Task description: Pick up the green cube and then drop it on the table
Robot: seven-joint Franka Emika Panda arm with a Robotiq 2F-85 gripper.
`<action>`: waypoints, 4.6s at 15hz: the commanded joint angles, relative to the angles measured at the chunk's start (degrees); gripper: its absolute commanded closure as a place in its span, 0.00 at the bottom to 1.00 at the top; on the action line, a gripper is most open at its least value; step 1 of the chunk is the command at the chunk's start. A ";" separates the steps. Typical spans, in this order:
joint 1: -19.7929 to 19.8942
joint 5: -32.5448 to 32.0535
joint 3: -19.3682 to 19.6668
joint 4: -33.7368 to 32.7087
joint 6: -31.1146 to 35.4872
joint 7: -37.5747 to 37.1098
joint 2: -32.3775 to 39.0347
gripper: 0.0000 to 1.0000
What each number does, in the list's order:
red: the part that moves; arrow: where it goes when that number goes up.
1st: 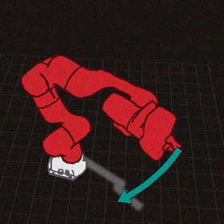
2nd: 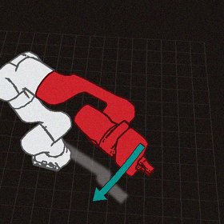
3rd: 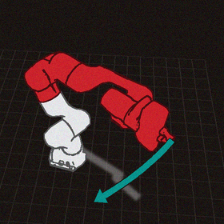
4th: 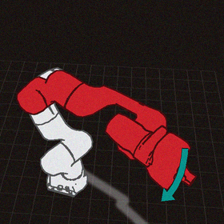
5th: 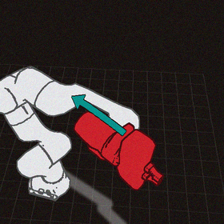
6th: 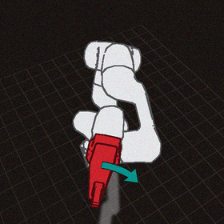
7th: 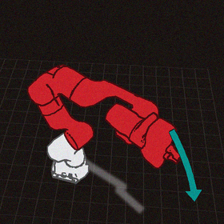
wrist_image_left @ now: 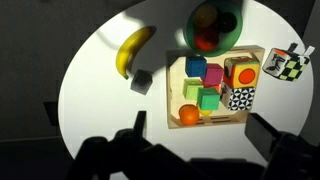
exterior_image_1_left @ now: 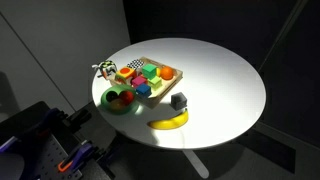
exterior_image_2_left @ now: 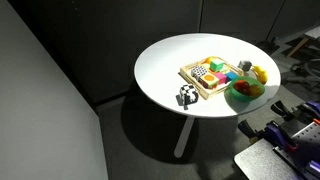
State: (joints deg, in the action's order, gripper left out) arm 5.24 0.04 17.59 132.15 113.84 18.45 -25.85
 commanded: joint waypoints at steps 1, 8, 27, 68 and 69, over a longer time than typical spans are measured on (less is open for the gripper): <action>1.12 0.53 -0.94 -0.21 -0.18 0.44 0.14 0.00; 1.12 0.53 -0.93 -0.22 -0.19 0.45 -0.02 0.00; 0.06 -5.20 -14.76 -9.82 -1.88 -22.60 14.85 0.00; -4.05 -1.92 -17.08 -18.02 9.08 -11.69 38.38 0.00; -4.07 -1.15 -17.19 -18.57 9.62 -11.82 39.36 0.00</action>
State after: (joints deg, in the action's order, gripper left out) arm 1.03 -3.45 0.86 116.96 122.60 7.30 9.96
